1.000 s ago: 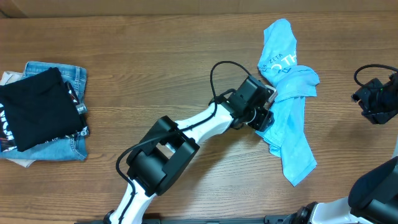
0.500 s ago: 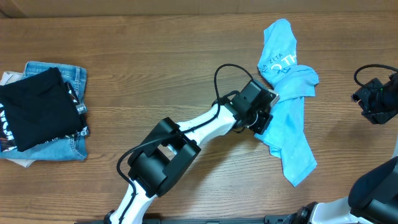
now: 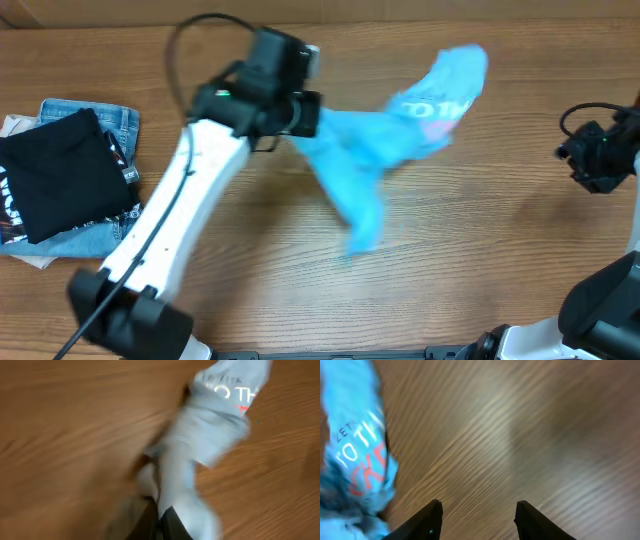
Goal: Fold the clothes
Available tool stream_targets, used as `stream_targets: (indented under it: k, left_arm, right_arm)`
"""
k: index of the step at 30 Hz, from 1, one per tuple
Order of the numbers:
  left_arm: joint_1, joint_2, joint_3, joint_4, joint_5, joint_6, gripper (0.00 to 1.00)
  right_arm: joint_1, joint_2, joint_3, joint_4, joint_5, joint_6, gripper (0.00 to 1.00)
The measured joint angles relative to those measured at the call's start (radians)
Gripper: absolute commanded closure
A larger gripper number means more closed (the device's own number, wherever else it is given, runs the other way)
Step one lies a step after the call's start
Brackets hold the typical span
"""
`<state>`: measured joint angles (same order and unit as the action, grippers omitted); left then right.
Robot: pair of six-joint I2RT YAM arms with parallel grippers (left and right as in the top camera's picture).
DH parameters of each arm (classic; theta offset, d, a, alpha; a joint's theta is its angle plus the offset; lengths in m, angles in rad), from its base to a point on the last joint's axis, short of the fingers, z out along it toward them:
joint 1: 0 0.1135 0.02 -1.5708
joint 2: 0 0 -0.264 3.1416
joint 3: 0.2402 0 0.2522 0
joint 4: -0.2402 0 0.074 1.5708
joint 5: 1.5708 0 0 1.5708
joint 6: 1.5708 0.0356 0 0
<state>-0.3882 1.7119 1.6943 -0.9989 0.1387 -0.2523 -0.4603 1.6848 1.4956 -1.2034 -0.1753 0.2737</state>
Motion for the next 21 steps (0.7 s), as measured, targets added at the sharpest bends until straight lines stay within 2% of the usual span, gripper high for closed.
stream_targets:
  k: [6, 15, 18, 21]
  left_arm:
    - [0.016, 0.033, -0.007, -0.121, -0.023, 0.008, 0.96]
    - [0.015, 0.027, -0.006, -0.124, -0.024, 0.024, 0.96]
    - [0.015, -0.013, -0.003, -0.124, -0.029, 0.024, 0.96]
    - [0.015, -0.081, 0.002, -0.129, -0.033, 0.024, 0.96]
  right_arm:
    - [0.140, 0.000, 0.000, 0.010, -0.106, -0.113, 0.43]
    - [0.391, 0.004, 0.000, 0.094, -0.188, -0.205, 0.37]
    - [0.449, 0.026, 0.000, 0.155, -0.222, -0.233, 0.35]
    - [0.506, 0.073, 0.000, 0.247, -0.241, -0.252, 0.29]
